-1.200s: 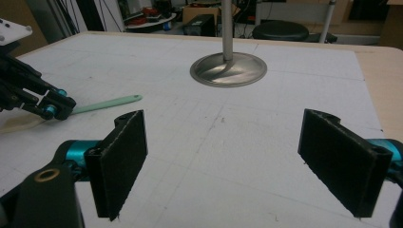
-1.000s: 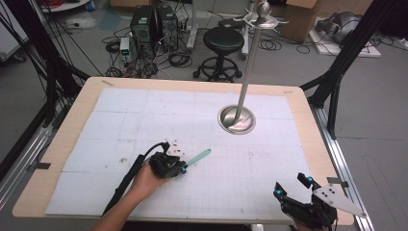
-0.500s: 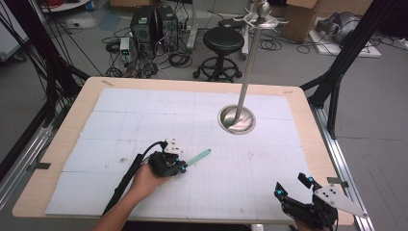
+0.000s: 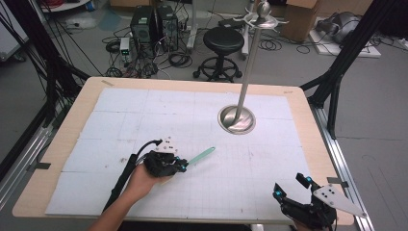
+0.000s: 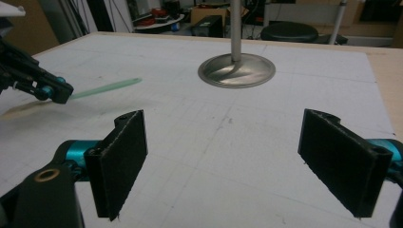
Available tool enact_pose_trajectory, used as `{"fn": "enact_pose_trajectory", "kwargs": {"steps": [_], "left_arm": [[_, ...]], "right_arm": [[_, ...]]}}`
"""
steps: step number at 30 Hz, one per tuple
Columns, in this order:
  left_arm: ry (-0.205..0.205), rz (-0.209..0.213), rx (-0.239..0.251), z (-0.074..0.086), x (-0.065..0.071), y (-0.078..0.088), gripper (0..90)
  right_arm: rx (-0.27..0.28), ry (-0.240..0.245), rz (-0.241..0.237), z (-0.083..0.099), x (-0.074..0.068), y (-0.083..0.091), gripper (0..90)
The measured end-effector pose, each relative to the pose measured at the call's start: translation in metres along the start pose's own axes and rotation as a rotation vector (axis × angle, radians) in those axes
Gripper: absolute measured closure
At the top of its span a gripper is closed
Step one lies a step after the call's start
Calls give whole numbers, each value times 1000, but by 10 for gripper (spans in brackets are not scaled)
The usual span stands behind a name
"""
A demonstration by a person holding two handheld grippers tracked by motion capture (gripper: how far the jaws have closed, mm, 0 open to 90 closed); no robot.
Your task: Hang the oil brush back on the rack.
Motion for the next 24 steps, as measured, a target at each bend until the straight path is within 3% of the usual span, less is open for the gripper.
{"fn": "enact_pose_trajectory", "kwargs": {"steps": [2, 5, 6, 8, 14, 18, 22, 24], "left_arm": [[-7, 22, 30, -2, 2, 8, 821], [-26, 51, 55, -3, 4, 18, 820], [-35, 66, 75, -3, 5, 25, 820], [-33, 78, 92, -4, 7, 30, 820], [-54, 140, 153, -5, 15, 49, 820], [-79, 183, 168, -5, 21, 58, 819], [-95, 209, 171, -5, 25, 64, 820], [-101, 229, 183, -5, 28, 66, 819]], "right_arm": [[-2, 0, -20, 0, -1, -1, 152], [-12, -2, -88, 0, -6, -4, 152], [-10, 7, -132, 0, -9, -7, 152], [-15, 7, -149, 0, -11, -8, 151], [-13, -1, -273, -2, -23, -19, 152], [-13, -4, -382, -6, -34, -30, 165], [-15, -12, -431, -8, -38, -37, 167], [-27, -6, -490, -10, -44, -45, 230]]}}
Point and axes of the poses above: each handheld gripper's, and its own axes: y roughly backward along the jaws, z roughly out of its underside, x roughly to its right, the point moved 1 cm from there along -y, roughly forward along the jaws, and after that the axes turned 12 degrees about x, right-handed, at the moved point
